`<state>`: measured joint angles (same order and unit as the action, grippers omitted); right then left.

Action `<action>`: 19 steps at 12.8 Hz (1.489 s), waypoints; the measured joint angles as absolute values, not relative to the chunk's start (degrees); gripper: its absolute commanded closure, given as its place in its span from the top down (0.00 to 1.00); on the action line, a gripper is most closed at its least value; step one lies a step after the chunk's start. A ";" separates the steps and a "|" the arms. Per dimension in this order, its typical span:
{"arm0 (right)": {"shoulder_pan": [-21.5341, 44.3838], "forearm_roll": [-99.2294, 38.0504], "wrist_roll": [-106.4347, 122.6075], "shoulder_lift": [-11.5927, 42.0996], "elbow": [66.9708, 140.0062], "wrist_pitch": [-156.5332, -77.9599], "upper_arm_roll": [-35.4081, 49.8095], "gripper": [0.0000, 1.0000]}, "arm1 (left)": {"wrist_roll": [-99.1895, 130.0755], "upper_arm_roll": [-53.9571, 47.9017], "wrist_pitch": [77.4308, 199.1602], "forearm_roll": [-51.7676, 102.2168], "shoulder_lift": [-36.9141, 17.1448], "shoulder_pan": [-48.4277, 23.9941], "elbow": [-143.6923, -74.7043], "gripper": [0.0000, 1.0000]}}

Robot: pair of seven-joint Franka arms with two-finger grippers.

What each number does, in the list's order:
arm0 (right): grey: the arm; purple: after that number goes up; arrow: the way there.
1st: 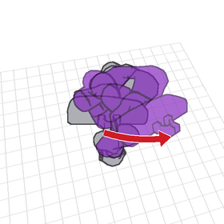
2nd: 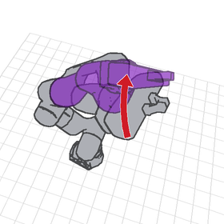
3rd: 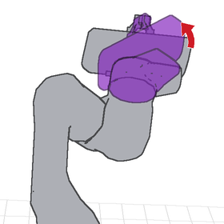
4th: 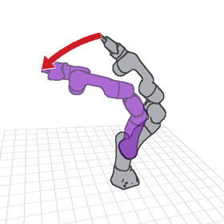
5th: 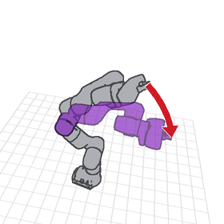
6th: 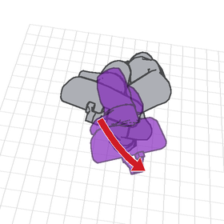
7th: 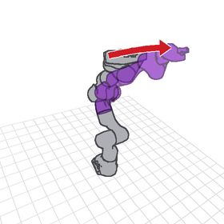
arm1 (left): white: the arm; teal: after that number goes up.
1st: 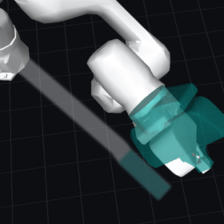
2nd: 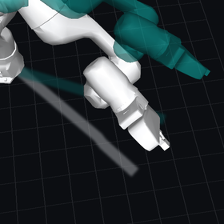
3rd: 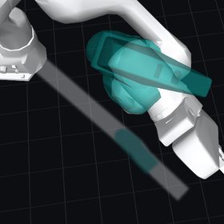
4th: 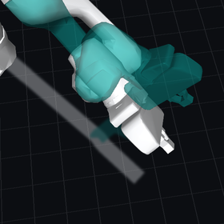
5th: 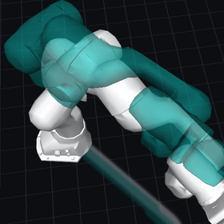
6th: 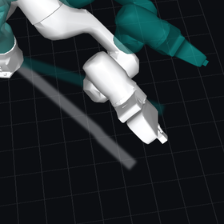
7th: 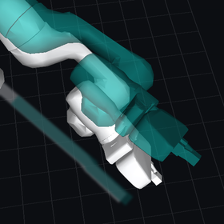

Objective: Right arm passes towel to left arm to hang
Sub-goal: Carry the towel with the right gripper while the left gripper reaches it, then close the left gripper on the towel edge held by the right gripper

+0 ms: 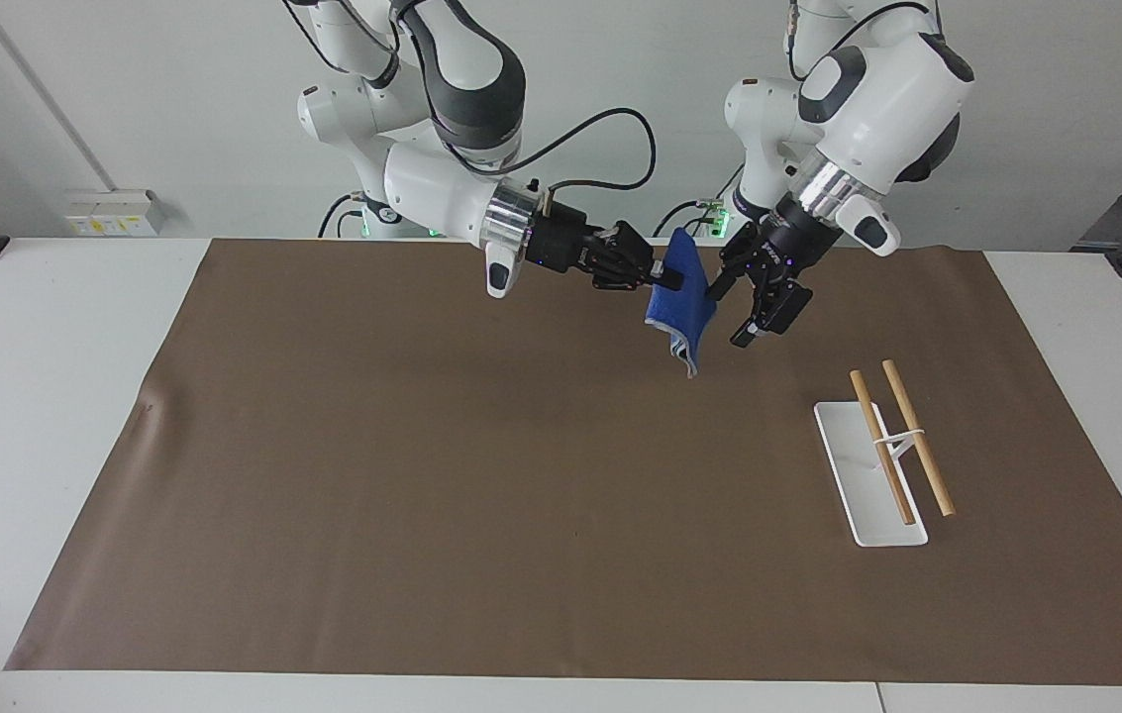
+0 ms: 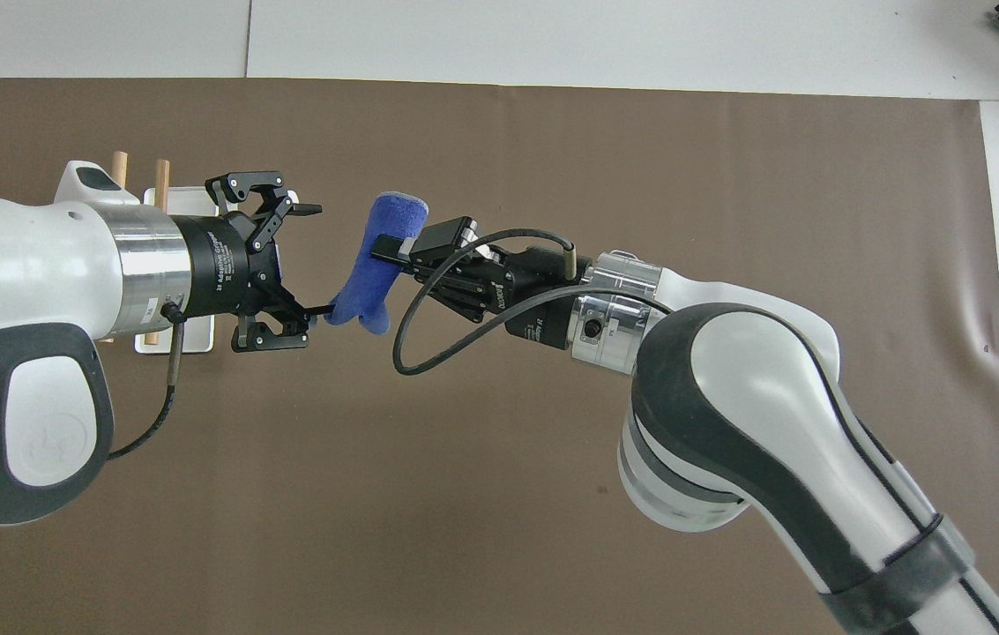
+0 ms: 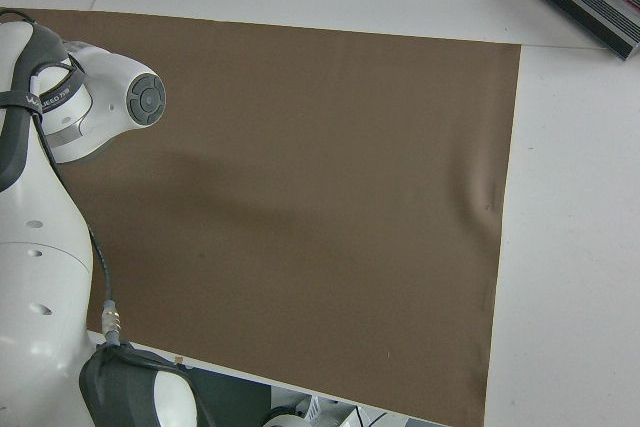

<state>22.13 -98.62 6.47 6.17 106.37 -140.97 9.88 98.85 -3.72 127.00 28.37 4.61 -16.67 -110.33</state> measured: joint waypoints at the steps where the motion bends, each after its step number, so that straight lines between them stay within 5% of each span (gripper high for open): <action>1: 22.13 -98.62 6.47 6.17 106.38 -140.97 9.88 0.00 | 99.16 -3.69 127.22 28.37 4.63 -17.03 -110.57 1.00; 18: 22.13 -108.60 3.19 6.14 106.39 -142.26 9.88 0.00 | 99.97 -3.52 123.75 29.02 6.17 -17.75 -111.25 1.00; 19: 22.13 -108.61 3.18 6.14 106.39 -142.36 9.88 0.00 | 99.98 -3.50 124.65 29.31 6.17 -17.75 -111.26 0.83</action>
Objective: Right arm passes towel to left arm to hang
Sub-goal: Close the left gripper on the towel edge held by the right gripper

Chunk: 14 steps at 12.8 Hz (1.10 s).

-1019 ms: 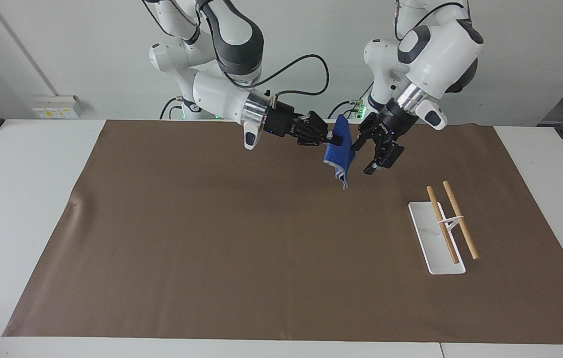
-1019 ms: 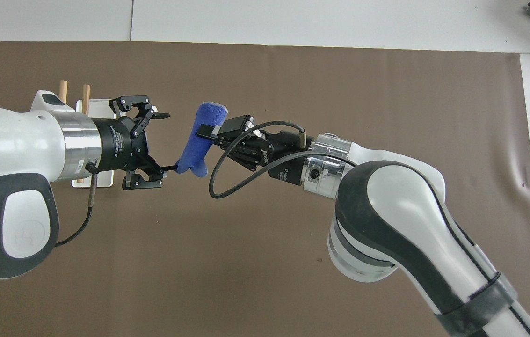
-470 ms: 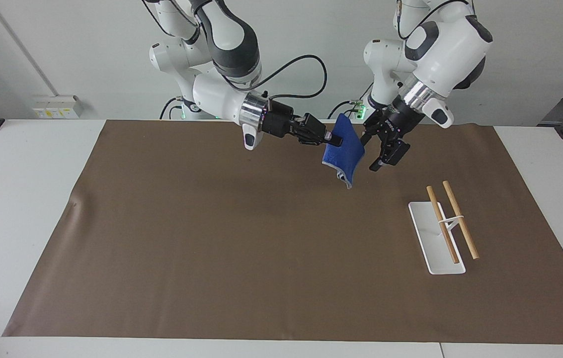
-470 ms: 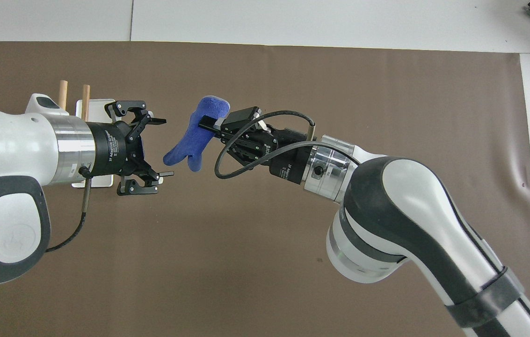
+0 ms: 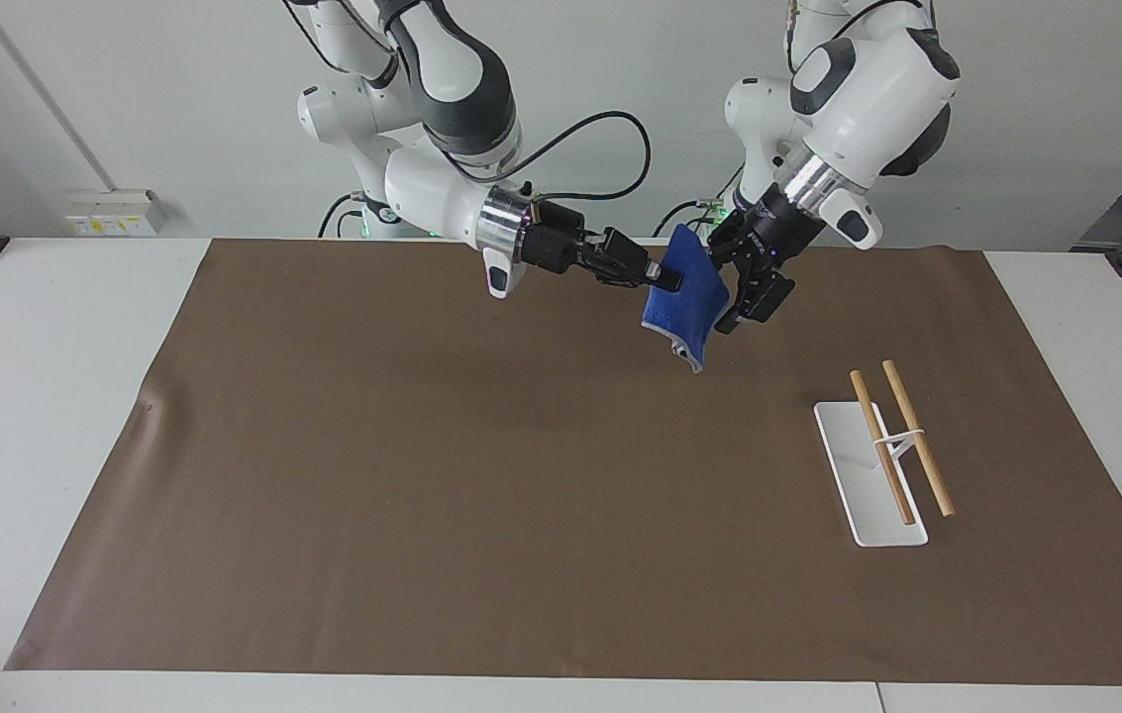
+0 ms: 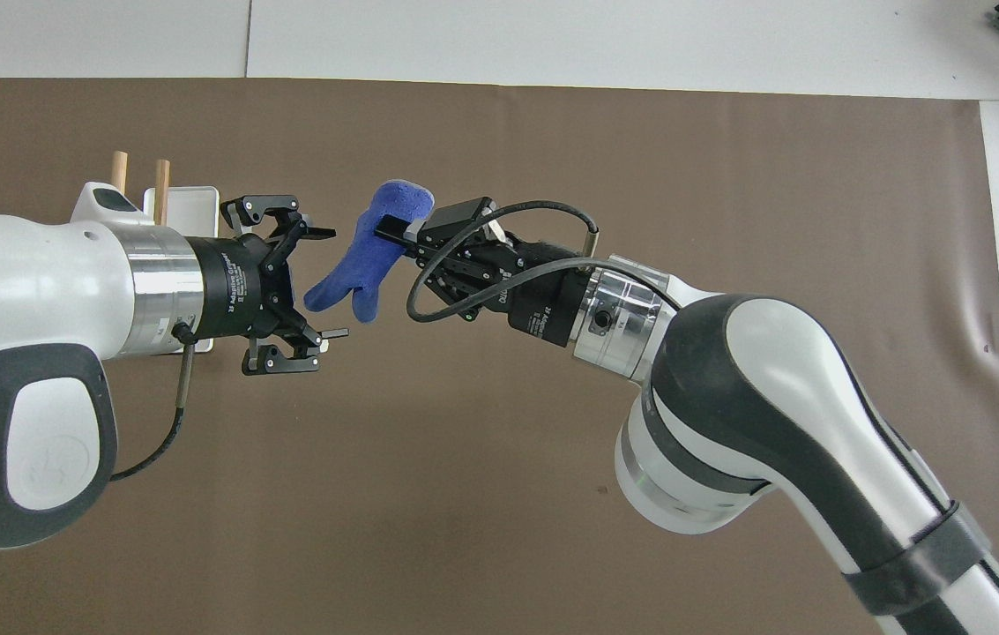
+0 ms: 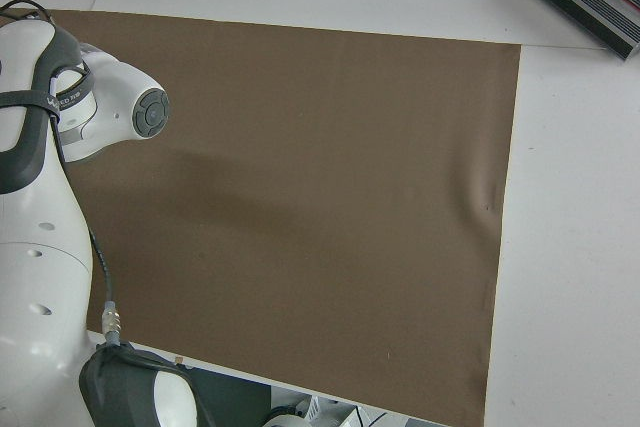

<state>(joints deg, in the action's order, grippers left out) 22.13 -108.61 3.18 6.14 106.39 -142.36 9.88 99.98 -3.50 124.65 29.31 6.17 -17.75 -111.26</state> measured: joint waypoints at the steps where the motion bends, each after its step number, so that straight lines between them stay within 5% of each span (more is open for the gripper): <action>1: 22.13 -108.62 3.18 6.13 106.39 -142.62 9.88 0.00 | 99.98 -3.53 125.66 29.49 6.17 -17.75 -111.26 0.63; 4: 22.13 -108.62 3.18 6.13 106.39 -142.94 9.88 0.00 | 99.97 -3.68 126.70 29.57 6.17 -17.79 -111.28 0.04; 13: 22.11 -108.62 3.17 6.13 106.39 -143.05 9.86 0.00 | 95.52 -3.22 126.83 29.61 6.17 -18.28 -111.36 0.01; 14: 22.09 -108.62 3.17 6.13 106.39 -143.07 9.85 0.06 | 92.76 -3.03 126.58 29.61 6.17 -18.26 -111.38 0.01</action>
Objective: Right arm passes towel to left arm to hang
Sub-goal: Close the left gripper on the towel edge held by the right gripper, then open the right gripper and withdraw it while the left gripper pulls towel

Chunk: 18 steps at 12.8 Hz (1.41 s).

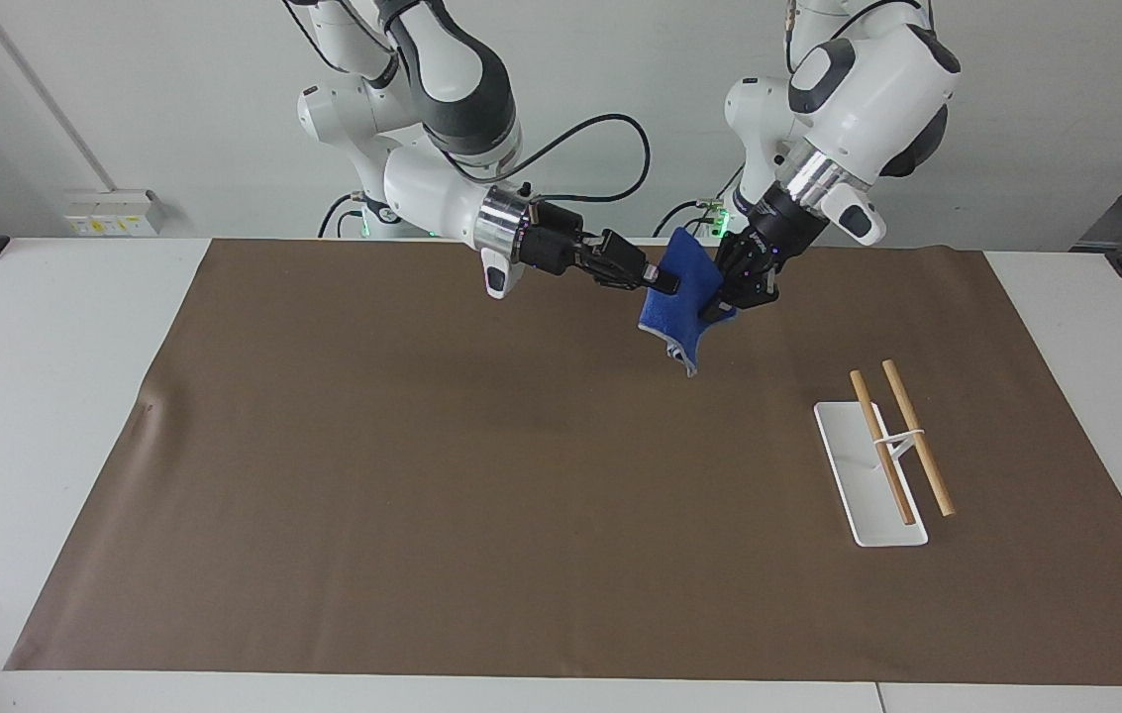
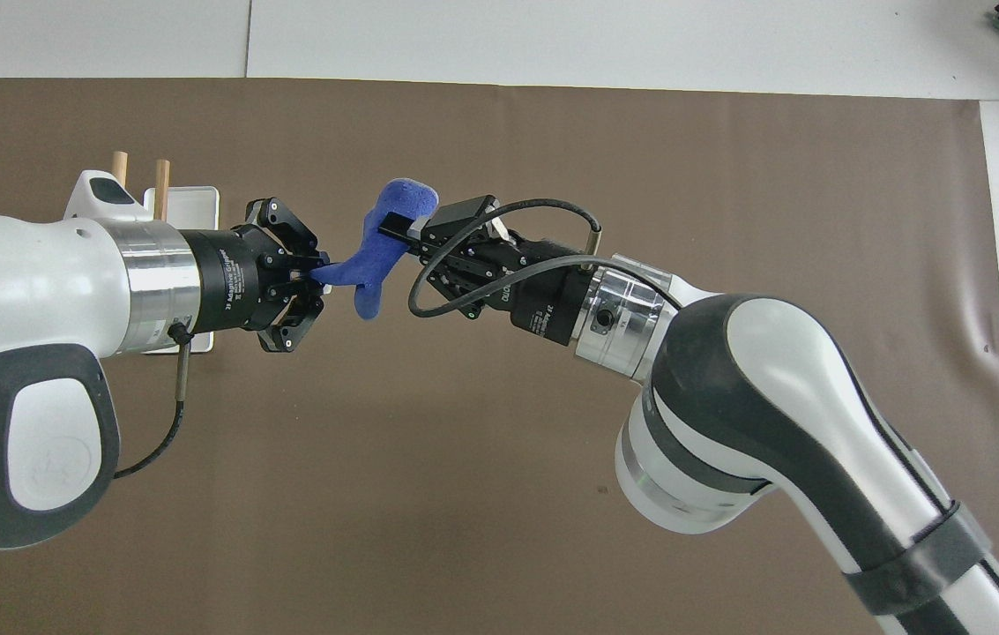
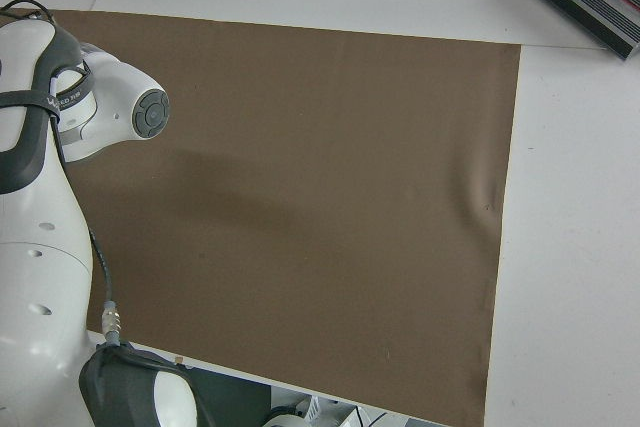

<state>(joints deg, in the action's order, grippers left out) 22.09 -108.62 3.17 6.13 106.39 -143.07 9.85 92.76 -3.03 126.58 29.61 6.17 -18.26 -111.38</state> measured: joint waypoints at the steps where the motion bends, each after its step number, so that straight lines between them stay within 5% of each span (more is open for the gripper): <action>1: 22.08 -108.62 3.18 6.13 106.39 -143.10 9.83 0.75 | 90.51 -2.85 126.35 29.61 6.17 -18.20 -111.38 0.01; 2: 22.09 -108.49 3.18 6.13 106.39 -143.47 9.83 1.00 | 88.83 -2.69 126.27 29.61 6.17 -18.03 -111.38 0.01; 10: 22.55 -77.70 2.85 6.29 107.64 -156.83 9.54 1.00 | 70.04 -2.27 126.11 27.63 6.17 -16.66 -112.56 0.00; 18: 12.04 -38.42 2.85 6.90 109.35 -150.06 9.23 1.00 | 37.97 -2.13 132.76 17.01 2.05 -12.47 -114.83 0.00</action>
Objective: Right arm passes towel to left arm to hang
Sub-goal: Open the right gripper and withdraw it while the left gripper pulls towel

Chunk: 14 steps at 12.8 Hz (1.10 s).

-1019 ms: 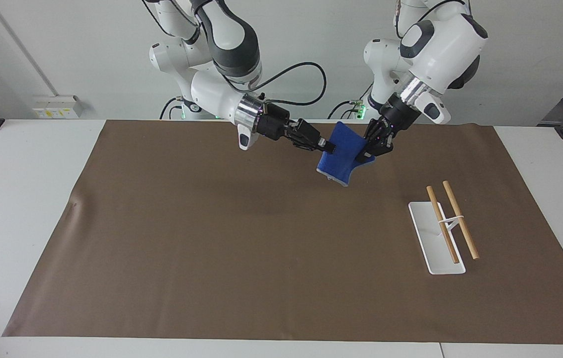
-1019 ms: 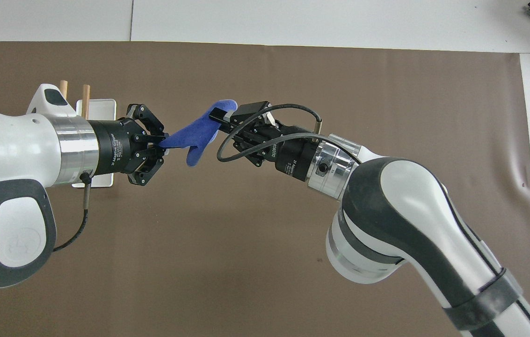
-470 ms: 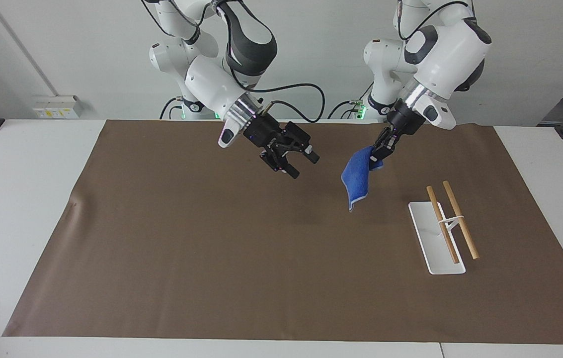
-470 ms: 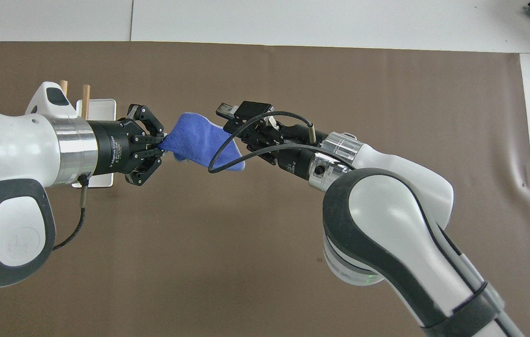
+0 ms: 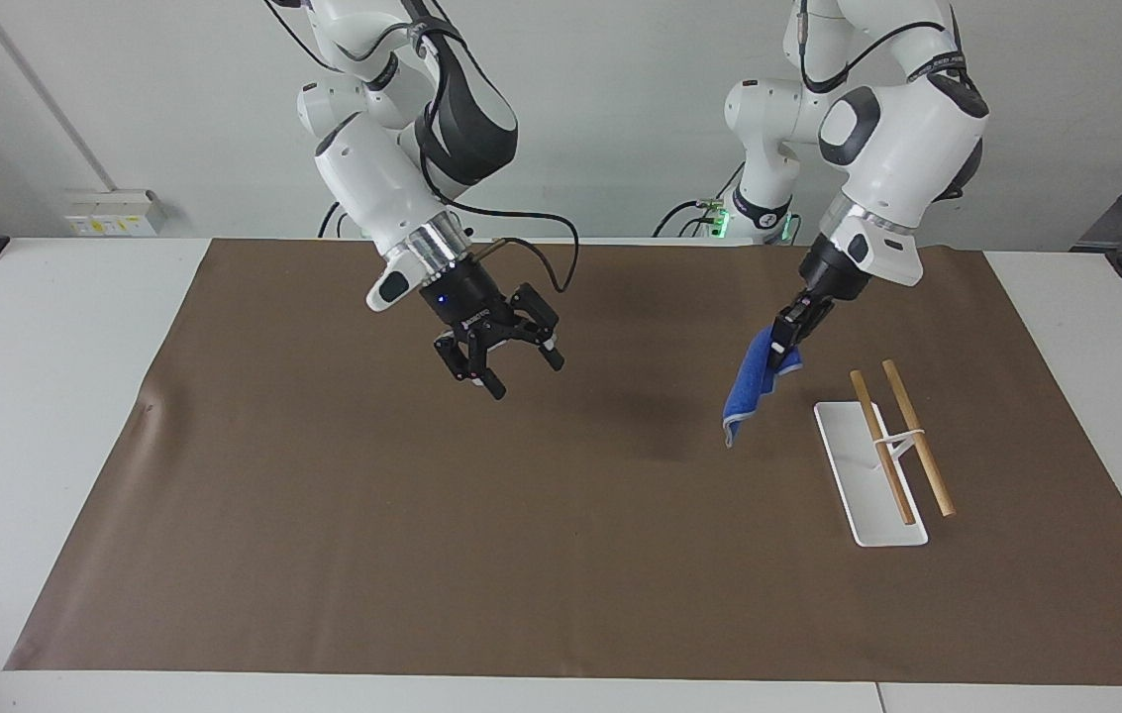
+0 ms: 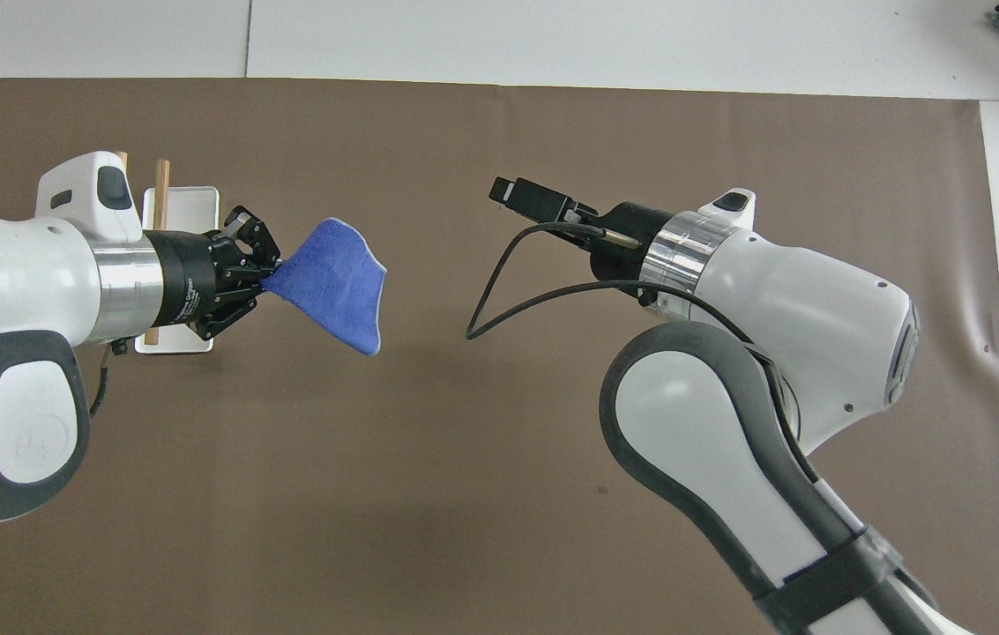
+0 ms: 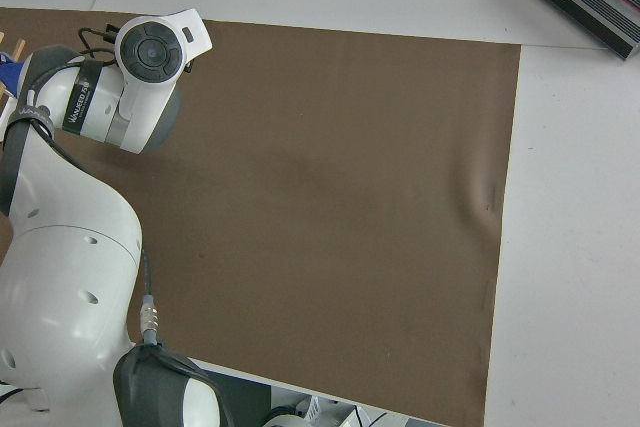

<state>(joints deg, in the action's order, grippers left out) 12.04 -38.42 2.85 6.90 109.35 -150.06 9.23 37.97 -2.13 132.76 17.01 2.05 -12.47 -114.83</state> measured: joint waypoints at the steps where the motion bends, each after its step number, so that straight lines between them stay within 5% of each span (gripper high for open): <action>1: 10.78 -33.81 2.83 6.89 109.27 -147.59 9.19 1.00 | 35.28 -2.09 133.73 14.86 0.87 -11.76 -114.84 0.00; 9: 2.24 -1.39 -4.06 3.54 100.18 -117.38 7.10 1.00 | 31.67 -1.97 136.74 9.92 -1.72 -2.80 -114.51 0.00; 14: 2.43 0.43 -4.60 0.85 92.13 -101.84 -0.59 1.00 | 32.08 -1.96 134.93 10.06 -2.75 2.08 -110.98 0.00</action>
<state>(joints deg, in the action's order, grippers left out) 2.43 0.43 -4.60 0.85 92.13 -101.84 -0.59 32.08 -1.96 134.93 10.06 -2.75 2.08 -110.98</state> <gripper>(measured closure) 0.000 0.978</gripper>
